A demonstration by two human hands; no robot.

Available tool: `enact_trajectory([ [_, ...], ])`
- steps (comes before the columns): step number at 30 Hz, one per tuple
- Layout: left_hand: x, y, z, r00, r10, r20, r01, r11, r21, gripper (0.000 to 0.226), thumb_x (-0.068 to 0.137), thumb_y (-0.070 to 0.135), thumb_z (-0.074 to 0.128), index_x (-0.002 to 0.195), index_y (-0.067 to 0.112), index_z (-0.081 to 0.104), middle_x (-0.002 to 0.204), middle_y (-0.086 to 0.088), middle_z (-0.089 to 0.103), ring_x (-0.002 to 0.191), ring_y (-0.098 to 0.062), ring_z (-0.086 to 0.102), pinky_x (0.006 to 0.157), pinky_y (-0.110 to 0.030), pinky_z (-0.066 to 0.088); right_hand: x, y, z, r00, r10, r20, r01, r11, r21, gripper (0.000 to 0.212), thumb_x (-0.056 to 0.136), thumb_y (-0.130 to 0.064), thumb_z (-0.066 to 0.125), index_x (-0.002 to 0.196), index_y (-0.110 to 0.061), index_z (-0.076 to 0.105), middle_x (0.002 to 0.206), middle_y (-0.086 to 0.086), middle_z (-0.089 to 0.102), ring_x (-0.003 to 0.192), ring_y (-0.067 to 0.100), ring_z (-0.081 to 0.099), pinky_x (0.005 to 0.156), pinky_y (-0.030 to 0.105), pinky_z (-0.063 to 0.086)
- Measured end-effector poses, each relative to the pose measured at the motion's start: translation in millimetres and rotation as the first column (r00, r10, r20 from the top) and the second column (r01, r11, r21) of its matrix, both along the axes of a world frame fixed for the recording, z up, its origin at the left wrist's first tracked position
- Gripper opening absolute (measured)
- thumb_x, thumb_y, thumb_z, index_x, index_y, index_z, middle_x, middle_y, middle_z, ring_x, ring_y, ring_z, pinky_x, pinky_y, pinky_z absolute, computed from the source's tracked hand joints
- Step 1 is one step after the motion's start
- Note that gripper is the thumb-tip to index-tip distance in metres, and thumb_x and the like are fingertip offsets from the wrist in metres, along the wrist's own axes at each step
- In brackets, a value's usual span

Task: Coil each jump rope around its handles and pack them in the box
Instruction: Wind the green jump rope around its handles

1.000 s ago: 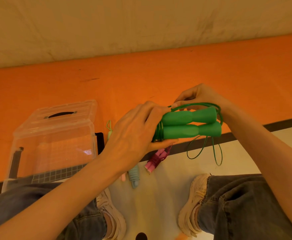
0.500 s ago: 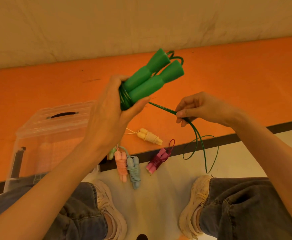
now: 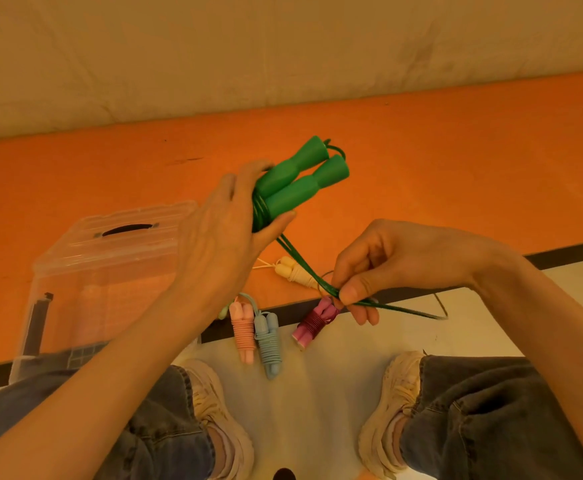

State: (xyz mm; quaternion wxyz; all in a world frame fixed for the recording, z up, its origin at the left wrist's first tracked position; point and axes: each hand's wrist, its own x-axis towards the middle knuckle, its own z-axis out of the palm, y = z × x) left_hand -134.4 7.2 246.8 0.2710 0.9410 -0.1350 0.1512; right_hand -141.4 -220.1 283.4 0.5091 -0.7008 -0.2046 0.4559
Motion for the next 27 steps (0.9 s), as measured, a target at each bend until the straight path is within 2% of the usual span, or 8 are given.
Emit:
enact_trajectory([
  [2,1,0,-2,1.000,-0.022,0.016,0.020,0.994,0.108,0.064,0.085,0.068,0.036,0.139,0.035,0.033,0.103,-0.003,0.056,0.080,-0.023,0.058,0.058,-0.041,0.049,-1,-4,2,0.999,-0.008,-0.031,0.009,0.999,0.039,0.021,0.083,-0.010,0.063,0.094,0.007,0.067,0.073,0.014,0.067,0.064,0.019,0.061,0.064,0.024,0.051],
  [6,2,2,-5,0.998,-0.057,0.008,0.055,0.987,0.154,0.075,0.081,0.080,0.023,0.141,0.036,0.031,0.098,-0.002,0.053,0.072,-0.021,0.054,0.058,-0.036,0.043,2,-17,8,1.000,-0.029,-0.009,0.030,0.993,0.114,0.011,0.085,-0.012,0.061,0.087,-0.008,0.071,0.069,0.008,0.066,0.059,0.014,0.060,0.064,0.023,0.050],
  [10,0,2,-3,0.990,-0.140,0.018,0.134,0.972,0.193,0.086,0.078,0.084,0.021,0.143,0.029,0.035,0.093,-0.001,0.051,0.065,-0.012,0.042,0.049,-0.029,0.036,4,-25,9,0.999,-0.007,0.032,0.001,0.983,0.186,0.011,0.088,-0.018,0.061,0.088,-0.018,0.072,0.069,-0.001,0.066,0.060,0.010,0.060,0.075,0.060,0.046],
  [13,-4,-1,1,0.987,-0.162,0.010,0.152,0.946,0.288,0.091,0.072,0.084,0.030,0.142,0.027,0.040,0.090,0.000,0.050,0.063,-0.010,0.035,0.045,-0.023,0.028,3,-25,7,1.000,0.016,-0.004,-0.015,0.974,0.227,0.013,0.086,-0.027,0.063,0.090,-0.017,0.072,0.069,-0.003,0.066,0.060,0.009,0.060,0.075,0.067,0.040],
  [16,-9,-9,-1,0.993,-0.108,0.042,0.084,0.921,0.380,0.077,0.074,0.069,0.052,0.133,0.020,0.051,0.086,-0.003,0.055,0.058,-0.016,0.044,0.045,-0.020,0.012,2,-18,5,0.999,0.032,-0.027,-0.026,0.977,0.210,0.017,0.085,-0.027,0.065,0.091,-0.012,0.071,0.069,-0.001,0.066,0.059,0.010,0.060,0.077,0.062,0.041],
  [18,-9,-12,-5,0.994,-0.088,0.065,0.051,0.896,0.441,0.069,0.070,0.059,0.060,0.122,0.013,0.059,0.084,-0.006,0.060,0.061,-0.024,0.056,0.050,-0.023,0.018,1,-12,6,0.999,0.020,-0.035,-0.013,0.981,0.193,0.017,0.086,-0.023,0.064,0.091,-0.008,0.070,0.069,0.000,0.066,0.059,0.010,0.061,0.076,0.053,0.045],
  [22,-5,-8,-9,0.998,-0.043,0.055,0.012,0.879,0.476,0.057,0.075,0.051,0.054,0.110,0.007,0.059,0.086,-0.011,0.061,0.073,-0.031,0.059,0.060,-0.035,0.038,0,-11,13,0.991,-0.130,-0.016,0.131,0.983,0.132,0.017,0.086,-0.016,0.058,0.091,-0.004,0.069,0.063,0.002,0.062,0.056,0.012,0.058,0.060,0.026,0.052],
  [27,0,10,-7,0.996,0.081,0.047,-0.094,0.851,0.518,0.054,0.083,0.048,0.050,0.115,0.005,0.055,0.088,-0.013,0.057,0.066,-0.032,0.057,0.052,-0.032,0.031,1,-29,22,0.896,-0.296,0.331,0.338,0.938,-0.076,0.028,0.072,-0.032,0.068,0.093,-0.014,0.077,0.062,0.007,0.063,0.050,0.018,0.046,0.051,0.025,0.040],
])
